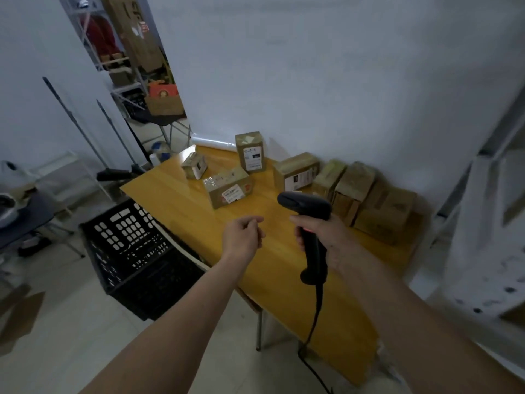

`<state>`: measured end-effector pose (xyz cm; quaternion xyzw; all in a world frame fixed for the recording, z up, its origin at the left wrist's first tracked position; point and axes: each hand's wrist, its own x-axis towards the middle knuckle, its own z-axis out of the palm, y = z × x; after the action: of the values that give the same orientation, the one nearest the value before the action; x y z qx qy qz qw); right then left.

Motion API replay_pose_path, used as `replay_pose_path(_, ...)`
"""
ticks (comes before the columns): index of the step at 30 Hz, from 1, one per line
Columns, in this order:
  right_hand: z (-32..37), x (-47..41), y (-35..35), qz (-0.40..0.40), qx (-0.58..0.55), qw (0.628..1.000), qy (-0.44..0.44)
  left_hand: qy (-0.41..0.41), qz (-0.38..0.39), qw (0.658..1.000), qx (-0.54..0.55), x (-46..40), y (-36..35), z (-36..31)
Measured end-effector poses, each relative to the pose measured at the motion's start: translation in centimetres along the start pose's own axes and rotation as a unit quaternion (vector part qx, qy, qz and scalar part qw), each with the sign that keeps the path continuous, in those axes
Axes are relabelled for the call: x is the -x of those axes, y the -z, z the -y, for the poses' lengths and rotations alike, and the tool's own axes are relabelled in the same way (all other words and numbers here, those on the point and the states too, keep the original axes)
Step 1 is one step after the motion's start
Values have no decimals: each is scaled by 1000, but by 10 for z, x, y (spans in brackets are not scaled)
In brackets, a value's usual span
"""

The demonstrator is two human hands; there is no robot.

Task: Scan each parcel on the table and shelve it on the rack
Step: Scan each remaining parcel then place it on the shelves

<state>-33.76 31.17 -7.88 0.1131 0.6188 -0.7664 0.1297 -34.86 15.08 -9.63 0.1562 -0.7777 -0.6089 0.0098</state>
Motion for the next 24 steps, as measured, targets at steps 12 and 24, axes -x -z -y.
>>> replay_pose_path(12,15,-114,-42,-40,-8,999,-8,-8,44,996,-74,-166,7,3)
replay_pose_path(24,15,-289,-147,-131,3,988,-85,-8,91,968,-234,-387,73,33)
